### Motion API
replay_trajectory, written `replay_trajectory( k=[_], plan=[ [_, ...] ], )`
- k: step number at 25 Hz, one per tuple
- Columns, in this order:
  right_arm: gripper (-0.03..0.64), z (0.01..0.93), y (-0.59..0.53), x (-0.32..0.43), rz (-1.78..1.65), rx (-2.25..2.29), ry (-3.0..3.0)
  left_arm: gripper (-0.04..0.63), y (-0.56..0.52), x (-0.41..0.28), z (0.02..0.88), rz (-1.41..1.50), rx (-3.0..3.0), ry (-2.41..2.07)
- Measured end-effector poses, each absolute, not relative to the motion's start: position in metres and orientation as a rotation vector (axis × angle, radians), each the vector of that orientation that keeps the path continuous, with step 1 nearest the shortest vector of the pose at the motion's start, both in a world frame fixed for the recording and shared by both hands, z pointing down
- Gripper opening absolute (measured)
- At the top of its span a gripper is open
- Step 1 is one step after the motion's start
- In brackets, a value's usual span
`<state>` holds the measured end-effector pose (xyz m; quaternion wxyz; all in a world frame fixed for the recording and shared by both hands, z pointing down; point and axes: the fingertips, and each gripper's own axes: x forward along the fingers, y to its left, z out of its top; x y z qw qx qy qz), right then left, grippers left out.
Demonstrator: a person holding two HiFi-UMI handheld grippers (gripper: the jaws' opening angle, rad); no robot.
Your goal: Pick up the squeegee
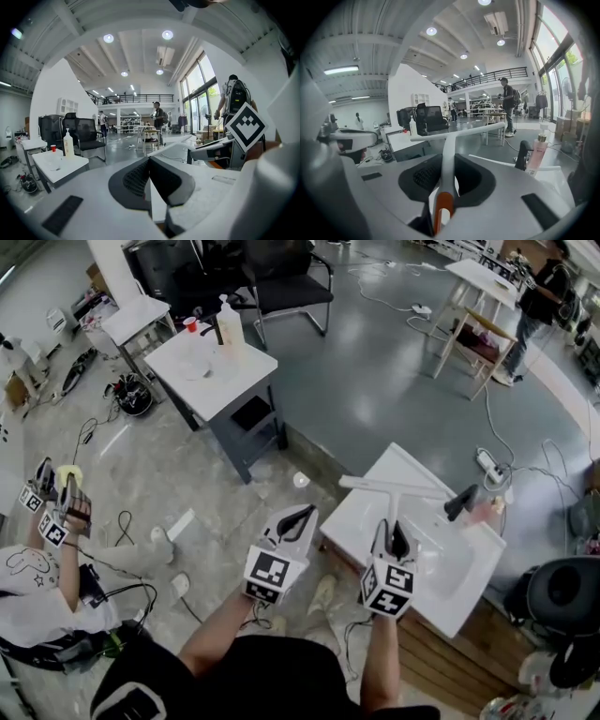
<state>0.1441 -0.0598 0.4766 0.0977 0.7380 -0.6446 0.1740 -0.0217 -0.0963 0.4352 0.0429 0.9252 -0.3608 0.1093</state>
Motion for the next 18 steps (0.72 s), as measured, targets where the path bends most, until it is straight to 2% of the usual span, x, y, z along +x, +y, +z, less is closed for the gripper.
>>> replay_trajectory(
  k=[18],
  plan=[
    [0.077,0.459,0.046,0.088,0.448,2.23,-1.918,0.003,-0.011,-0.058,0.417,0.299,2.897,-1.036]
  ],
)
